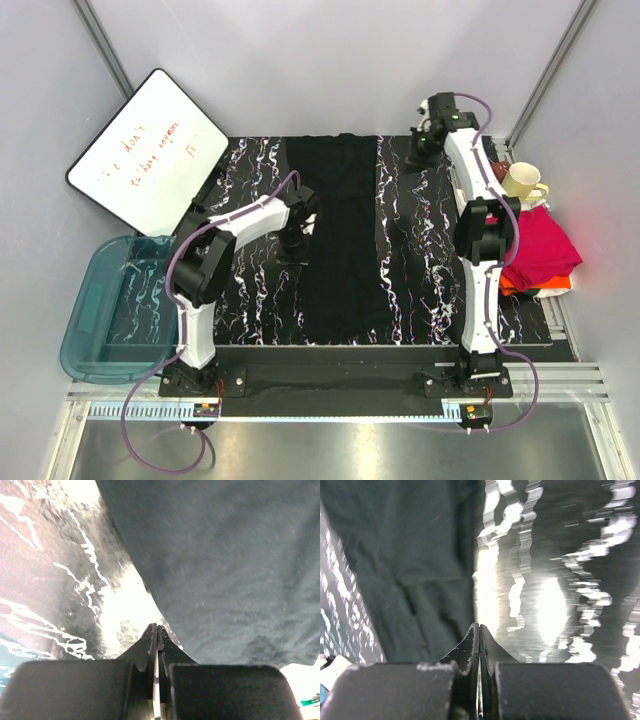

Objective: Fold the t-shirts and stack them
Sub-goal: Rotate the tshirt 90 degrees

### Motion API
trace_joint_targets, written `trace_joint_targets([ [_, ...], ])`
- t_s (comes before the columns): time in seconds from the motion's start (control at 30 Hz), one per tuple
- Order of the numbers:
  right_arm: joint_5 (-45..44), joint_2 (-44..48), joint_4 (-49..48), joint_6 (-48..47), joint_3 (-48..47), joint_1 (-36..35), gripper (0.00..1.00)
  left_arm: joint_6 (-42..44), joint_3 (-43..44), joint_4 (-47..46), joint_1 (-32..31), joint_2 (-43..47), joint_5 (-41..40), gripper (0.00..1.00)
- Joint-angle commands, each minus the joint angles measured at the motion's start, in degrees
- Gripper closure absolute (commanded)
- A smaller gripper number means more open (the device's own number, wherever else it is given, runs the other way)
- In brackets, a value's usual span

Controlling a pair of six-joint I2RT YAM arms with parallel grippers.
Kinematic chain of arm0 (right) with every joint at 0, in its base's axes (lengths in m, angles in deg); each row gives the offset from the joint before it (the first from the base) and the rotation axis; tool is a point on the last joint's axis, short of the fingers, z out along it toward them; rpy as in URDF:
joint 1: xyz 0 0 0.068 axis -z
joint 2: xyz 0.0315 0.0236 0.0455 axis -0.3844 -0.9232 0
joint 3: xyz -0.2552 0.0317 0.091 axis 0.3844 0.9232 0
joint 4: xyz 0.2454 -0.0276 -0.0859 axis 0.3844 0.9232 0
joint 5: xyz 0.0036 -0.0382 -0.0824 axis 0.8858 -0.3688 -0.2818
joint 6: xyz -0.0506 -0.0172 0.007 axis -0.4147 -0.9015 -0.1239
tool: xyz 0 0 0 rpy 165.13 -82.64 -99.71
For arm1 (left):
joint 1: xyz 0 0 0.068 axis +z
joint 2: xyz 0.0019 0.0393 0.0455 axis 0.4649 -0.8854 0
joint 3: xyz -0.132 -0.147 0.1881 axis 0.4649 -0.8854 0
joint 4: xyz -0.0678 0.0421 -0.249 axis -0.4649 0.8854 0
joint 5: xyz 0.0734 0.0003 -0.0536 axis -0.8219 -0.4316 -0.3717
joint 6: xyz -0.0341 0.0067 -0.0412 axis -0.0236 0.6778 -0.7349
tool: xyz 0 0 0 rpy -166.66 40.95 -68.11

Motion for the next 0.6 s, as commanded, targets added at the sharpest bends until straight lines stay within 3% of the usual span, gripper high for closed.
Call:
trace_joint_targets([
  [0.0,4.01,3.28,1.72,-1.57,3.14,-3.56,1.00,2.07,1.22,0.15,-0.43,9.19,-1.77,1.00],
  [0.03,4.46,5.55,1.28,-1.04,5.26,-3.47,0.97,1.11,0.78,-0.64,-0.34,10.95,-2.64,0.95],
  [0.13,6.74,12.39,-1.62,-0.69,16.68,-3.29,0.86,-1.53,-3.77,-3.01,1.23,19.02,-0.91,0.53],
  [0.17,7.71,14.69,-2.67,-0.51,20.28,-2.94,0.76,-2.32,-5.53,-4.07,1.68,20.62,0.41,0.35],
  [0.2,9.20,18.98,-4.86,-0.16,27.19,-2.85,0.70,-4.24,-7.47,-5.30,2.12,22.11,1.91,0.28],
  [0.3,12.27,26.55,-6.72,1.16,39.68,-2.50,0.51,-8.46,-15.73,-10.39,3.00,27.04,7.44,0.12],
  [0.57,20.10,40.28,-10.06,4.93,67.05,-2.59,0.21,-19.89,-36.91,-27.62,2.82,33.90,19.32,0.08],
])
